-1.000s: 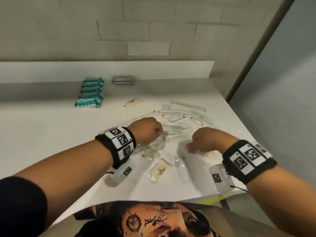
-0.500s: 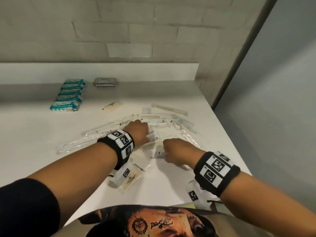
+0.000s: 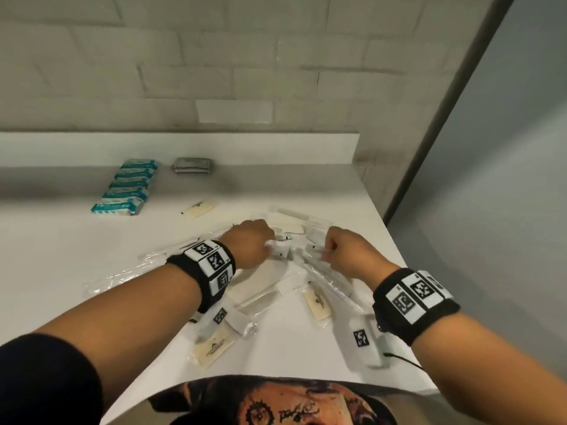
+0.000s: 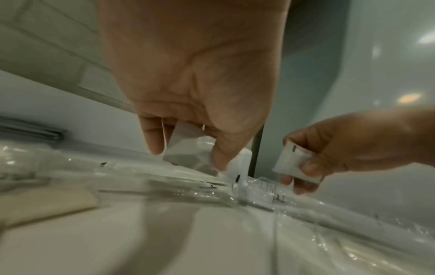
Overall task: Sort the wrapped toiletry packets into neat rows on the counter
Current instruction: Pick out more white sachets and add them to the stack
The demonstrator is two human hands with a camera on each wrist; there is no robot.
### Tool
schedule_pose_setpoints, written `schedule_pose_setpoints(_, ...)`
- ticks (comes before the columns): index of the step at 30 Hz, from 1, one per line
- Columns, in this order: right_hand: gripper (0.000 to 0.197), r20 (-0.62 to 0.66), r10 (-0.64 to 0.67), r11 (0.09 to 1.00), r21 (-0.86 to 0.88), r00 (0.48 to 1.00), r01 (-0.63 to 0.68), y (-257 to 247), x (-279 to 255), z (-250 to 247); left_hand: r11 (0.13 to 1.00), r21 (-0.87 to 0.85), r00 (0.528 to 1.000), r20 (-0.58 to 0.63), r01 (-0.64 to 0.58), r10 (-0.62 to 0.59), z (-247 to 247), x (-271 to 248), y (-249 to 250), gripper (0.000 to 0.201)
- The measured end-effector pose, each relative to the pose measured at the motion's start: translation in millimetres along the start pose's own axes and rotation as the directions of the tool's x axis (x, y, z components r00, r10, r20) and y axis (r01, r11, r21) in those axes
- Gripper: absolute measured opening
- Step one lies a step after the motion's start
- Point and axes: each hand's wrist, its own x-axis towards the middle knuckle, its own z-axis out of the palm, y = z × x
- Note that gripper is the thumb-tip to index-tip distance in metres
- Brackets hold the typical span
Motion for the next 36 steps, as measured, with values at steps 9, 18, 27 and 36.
schedule_pose_setpoints(9,0.044,0.123,0.13,0.968,-0.23,0.984,-0.099,9.4,62.0,-5.4,0.982,-0.111,0.988,0.012,0.154,-0.154,-8.1,14.8,-1.4,0.03)
schedule_pose_setpoints(18,0.031,0.307,0.043,0.93,-0.36,0.951,0.074,-4.9,81.9,4.2,0.875,-0.147,0.887,0.072,0.461,-0.456,-21.9,75.1,-29.4,0.047)
schedule_pose_setpoints(27,0.027,0.171,-0.107,0.93,-0.33,0.98,0.159,-24.6,89.4,-16.3,0.854,-0.052,0.846,0.178,0.517,-0.502,-14.1,78.0,-15.6,0.055)
schedule_pose_setpoints(36,0.036,0.341,-0.304,0.867,-0.288,0.89,0.406,-46.6,61.9,20.5,0.853,0.038,0.815,0.278,0.52,-0.509,-17.6,60.9,-12.6,0.041)
